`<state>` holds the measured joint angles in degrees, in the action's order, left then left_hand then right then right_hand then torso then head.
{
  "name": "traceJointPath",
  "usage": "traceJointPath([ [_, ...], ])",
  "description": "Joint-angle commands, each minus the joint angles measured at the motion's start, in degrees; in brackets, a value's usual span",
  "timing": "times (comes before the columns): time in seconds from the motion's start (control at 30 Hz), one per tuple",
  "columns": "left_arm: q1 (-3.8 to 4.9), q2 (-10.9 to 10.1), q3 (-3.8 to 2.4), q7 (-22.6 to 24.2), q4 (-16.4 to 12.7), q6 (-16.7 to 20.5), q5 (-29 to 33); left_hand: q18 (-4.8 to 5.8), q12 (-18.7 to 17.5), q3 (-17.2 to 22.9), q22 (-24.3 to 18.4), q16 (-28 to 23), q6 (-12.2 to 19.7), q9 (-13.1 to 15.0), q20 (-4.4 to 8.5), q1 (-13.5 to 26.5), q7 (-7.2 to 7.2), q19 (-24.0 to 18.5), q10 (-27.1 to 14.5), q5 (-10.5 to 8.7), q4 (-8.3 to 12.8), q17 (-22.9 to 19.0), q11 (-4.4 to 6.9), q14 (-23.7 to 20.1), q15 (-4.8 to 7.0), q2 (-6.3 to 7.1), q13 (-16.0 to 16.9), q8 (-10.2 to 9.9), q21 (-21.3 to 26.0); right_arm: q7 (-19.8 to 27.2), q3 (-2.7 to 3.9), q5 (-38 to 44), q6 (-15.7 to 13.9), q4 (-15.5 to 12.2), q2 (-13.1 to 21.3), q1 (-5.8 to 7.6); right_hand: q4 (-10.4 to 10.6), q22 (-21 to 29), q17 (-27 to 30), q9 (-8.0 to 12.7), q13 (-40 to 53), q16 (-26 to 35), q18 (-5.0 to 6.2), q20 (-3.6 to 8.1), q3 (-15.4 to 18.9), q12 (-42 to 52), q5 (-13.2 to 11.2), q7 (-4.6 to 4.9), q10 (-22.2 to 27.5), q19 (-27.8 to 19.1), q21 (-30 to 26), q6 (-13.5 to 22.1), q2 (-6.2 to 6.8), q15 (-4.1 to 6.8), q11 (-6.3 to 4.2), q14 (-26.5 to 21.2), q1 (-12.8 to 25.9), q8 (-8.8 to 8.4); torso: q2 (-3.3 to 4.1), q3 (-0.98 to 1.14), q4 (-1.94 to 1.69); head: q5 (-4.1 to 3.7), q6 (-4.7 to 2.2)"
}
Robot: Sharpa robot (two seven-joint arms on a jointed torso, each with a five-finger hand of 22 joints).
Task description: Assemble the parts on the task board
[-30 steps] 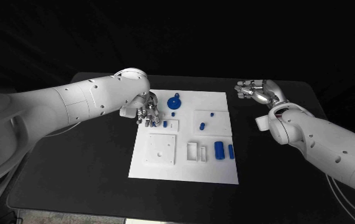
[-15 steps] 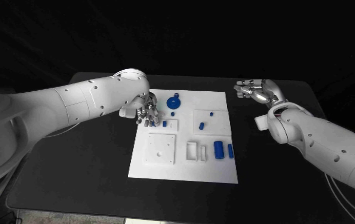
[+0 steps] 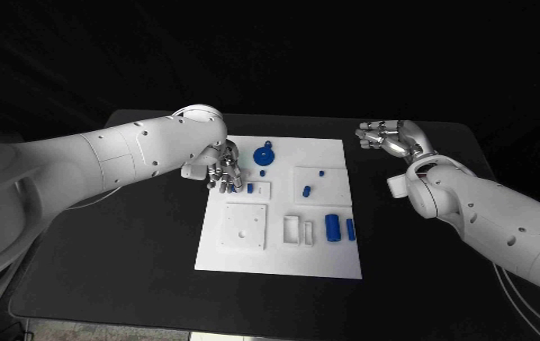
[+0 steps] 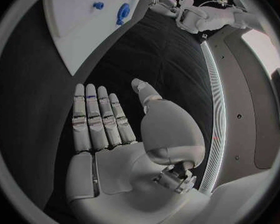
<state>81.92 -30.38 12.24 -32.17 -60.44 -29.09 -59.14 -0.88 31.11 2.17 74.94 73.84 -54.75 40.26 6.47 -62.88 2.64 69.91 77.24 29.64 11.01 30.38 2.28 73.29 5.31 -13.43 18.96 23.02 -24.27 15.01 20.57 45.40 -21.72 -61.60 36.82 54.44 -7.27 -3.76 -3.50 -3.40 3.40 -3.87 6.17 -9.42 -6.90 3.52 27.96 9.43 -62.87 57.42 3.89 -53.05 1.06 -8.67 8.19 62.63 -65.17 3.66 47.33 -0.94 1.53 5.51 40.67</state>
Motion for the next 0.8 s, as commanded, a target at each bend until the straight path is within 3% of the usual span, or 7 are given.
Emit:
traceJointPath([
  [0.03,-0.70,0.29,0.33,1.24,-0.35,0.18,-0.20,-1.02,0.36,5.06,1.09,0.37,-0.41,-0.26,0.12,-2.37,-0.59,0.03,-0.23,-0.02,5.13,-0.03,0.01,-0.22,0.16,-1.77,0.08,-0.47,0.04,0.62,0.02,0.23,0.90,0.02,-0.10,-0.03,0.40,0.07,0.08,0.03,-0.08,0.37,1.08,0.20,0.03,-0.17,0.34,-0.01,0.31,-0.35,-0.08,0.11,-0.16,-0.01,0.15,-0.50,0.31,-0.28,-0.01,0.01,0.01,0.02,-0.01],
  [0.8,-0.68,0.26,0.29,2.14,0.28,-1.30,-0.58,-0.99,0.40,5.20,1.13,0.77,-1.94,-0.76,0.17,-3.30,-0.67,-0.29,-0.07,0.06,5.23,0.04,0.03,-0.39,0.20,-1.12,0.04,-2.25,-0.50,0.66,0.02,0.22,1.02,0.18,-0.26,-0.03,0.40,0.07,0.08,0.03,-0.08,0.37,1.08,0.20,0.03,-0.17,0.34,-0.01,0.31,-0.35,-0.08,0.11,-0.16,-0.01,0.15,-0.50,0.31,-0.28,0.01,-0.01,0.00,-0.15,0.08],
])
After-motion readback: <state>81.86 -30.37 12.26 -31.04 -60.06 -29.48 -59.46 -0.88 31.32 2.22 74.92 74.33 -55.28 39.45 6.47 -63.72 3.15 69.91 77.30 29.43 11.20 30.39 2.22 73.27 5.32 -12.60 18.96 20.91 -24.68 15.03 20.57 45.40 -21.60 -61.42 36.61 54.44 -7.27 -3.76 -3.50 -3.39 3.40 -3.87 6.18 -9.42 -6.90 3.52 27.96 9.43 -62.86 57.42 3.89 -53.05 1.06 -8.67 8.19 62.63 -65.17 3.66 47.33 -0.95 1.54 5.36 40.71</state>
